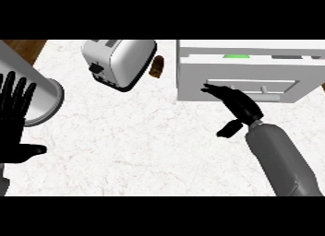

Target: Pick up the cup, place it into the drawer and close the drawer

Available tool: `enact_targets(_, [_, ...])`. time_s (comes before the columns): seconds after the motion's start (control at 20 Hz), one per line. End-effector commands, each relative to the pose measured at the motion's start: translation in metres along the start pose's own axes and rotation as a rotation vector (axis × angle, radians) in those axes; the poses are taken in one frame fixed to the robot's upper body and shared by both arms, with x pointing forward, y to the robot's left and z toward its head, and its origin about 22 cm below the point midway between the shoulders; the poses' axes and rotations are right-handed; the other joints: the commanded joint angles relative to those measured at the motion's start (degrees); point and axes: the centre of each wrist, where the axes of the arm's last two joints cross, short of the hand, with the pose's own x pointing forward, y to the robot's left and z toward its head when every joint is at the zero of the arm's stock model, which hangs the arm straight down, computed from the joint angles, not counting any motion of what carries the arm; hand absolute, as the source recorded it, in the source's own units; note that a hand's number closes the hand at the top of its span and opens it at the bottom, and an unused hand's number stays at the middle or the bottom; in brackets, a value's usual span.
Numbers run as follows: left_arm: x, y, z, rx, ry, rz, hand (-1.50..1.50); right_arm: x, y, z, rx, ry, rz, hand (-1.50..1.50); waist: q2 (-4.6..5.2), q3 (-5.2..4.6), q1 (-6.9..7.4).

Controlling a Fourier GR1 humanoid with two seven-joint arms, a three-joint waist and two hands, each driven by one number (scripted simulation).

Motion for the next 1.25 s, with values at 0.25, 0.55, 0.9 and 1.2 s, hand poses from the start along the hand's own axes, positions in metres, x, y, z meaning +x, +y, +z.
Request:
enact_targets(0.25, [-0.001,-0.005,-0.002,-0.016,0.009,0.032,-1.5,-0.029,-0.034,-0.028,0.017,0.039,-0.086,-1.5,0.71,0.17,0.98])
enact_targets(0.55, [-0.004,-0.003,-0.003,-0.055,-0.002,0.043,-1.5,-0.043,-0.08,-0.028,0.021,0.065,-0.059,-1.5,1.55,0.21,2.78])
enact_targets(0.9, [-0.01,-0.007,-0.006,-0.072,-0.004,0.04,-1.5,-0.048,-0.097,-0.025,-0.006,0.074,-0.084,-1.5,2.1,0.27,3.98])
enact_targets(1.2, [-0.017,-0.009,-0.006,-0.063,-0.004,0.017,-1.5,-0.056,-0.089,-0.017,0.003,0.081,-0.086,-1.5,2.19,0.26,3.99])
